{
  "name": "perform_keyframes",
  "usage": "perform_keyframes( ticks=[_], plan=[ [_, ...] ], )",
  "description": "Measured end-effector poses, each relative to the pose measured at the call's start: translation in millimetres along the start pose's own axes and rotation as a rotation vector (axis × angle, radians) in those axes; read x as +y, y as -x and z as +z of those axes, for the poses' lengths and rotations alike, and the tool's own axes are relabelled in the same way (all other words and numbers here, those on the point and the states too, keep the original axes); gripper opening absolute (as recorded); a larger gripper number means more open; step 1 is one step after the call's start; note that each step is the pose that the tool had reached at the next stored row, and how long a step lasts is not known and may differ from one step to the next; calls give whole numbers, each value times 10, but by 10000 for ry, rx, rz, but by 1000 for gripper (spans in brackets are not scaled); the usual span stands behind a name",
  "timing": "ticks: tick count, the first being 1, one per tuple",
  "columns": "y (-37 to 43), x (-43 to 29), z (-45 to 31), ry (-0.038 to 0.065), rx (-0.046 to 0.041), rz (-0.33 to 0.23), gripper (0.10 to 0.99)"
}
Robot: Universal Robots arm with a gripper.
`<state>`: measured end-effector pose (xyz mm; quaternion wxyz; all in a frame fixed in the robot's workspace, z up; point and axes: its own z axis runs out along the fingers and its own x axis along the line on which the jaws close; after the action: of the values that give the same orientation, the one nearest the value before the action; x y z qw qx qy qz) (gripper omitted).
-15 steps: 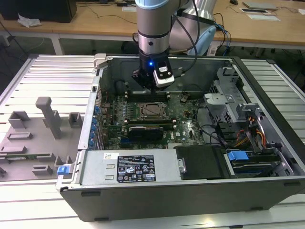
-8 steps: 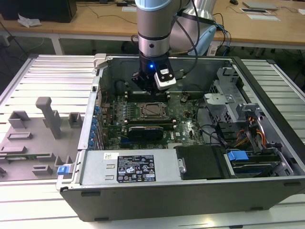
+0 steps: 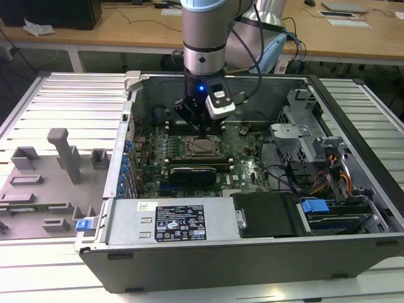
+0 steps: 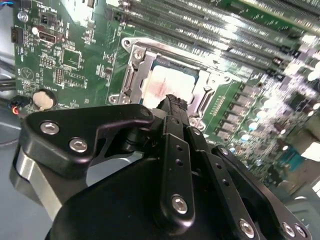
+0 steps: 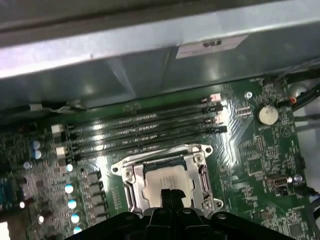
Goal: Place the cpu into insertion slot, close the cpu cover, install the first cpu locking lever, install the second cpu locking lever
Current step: 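Install the first cpu locking lever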
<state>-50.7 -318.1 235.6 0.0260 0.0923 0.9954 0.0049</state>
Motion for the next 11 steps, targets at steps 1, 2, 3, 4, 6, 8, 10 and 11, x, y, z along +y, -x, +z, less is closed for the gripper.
perform_keyframes(
  ticks=[1, 2, 3, 4, 6, 8, 10, 11],
  plan=[
    [0, 0, 0, 11, 4, -316, 106],
    [-1, 0, 0, 22, 7, -543, 106],
    [-1, 0, 1, 32, 10, -729, 106],
    [1, -3, 1, 39, 13, -888, 106],
    [6, -29, 2, 44, 14, -968, 106],
    [12, -56, 1, 45, 16, -1018, 106],
    [18, -86, 2, 48, 16, -1050, 106],
    [20, -101, 2, 49, 16, -1062, 106]
  ],
)
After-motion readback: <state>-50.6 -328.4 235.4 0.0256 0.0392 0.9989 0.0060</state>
